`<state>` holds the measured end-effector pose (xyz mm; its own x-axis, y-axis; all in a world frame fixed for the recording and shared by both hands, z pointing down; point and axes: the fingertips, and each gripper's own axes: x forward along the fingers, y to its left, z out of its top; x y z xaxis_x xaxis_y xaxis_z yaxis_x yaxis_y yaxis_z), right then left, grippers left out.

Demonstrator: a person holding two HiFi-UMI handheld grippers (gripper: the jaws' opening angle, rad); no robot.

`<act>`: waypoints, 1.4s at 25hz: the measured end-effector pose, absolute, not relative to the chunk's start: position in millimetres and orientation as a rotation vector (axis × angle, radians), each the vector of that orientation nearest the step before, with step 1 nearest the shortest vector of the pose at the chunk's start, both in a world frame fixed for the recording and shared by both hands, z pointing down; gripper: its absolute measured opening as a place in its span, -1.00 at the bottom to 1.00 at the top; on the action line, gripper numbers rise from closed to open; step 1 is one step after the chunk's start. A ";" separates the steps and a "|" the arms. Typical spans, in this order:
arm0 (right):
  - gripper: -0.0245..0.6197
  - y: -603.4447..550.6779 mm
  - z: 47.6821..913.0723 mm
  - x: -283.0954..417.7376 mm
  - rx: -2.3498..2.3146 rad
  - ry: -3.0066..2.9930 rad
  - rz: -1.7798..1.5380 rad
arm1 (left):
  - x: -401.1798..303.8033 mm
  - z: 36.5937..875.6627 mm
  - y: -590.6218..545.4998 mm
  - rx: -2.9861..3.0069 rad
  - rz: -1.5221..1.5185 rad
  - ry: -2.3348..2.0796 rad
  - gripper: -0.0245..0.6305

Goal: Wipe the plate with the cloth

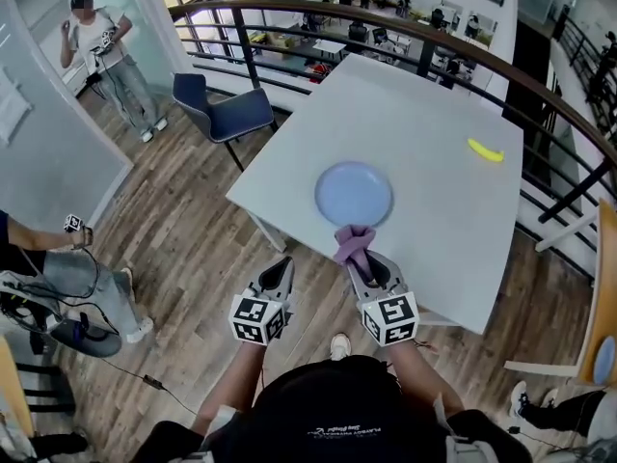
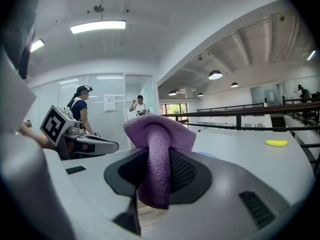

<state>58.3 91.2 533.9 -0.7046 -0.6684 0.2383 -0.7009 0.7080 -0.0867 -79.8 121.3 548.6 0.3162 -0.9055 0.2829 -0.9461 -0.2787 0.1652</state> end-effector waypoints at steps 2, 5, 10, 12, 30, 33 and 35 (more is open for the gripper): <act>-0.57 79.5 537.0 60.3 1.104 -2.725 0.264 | -81.8 552.3 110.0 2.283 0.203 -1.680 -0.88; -0.57 70.8 536.9 61.7 1.100 -2.725 0.272 | -83.8 553.6 101.8 2.272 0.204 -1.696 -0.88; -0.57 68.2 548.5 62.1 1.088 -2.727 0.270 | -80.3 562.3 98.4 2.278 0.186 -1.706 -0.88; -0.57 66.4 556.4 62.7 1.082 -2.723 0.276 | -76.7 565.5 96.0 2.275 0.174 -1.701 -0.89; -0.57 -85.8 561.8 6.3 1.162 -2.606 0.325 | -126.9 563.8 -70.6 2.331 0.179 -1.566 -0.88; -0.57 -104.3 575.2 -1.7 1.192 -2.569 0.339 | -135.5 572.5 -89.7 2.348 0.204 -1.529 -0.88; -0.57 -115.4 581.7 -6.5 1.211 -2.544 0.352 | -143.0 576.5 -103.7 2.360 0.217 -1.510 -0.88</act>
<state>-6.5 -115.4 581.7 -0.5991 -0.7102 0.3698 -0.7838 0.6144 -0.0899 -143.0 -103.7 576.5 0.4267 -0.8528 0.3012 -0.9031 -0.3838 0.1926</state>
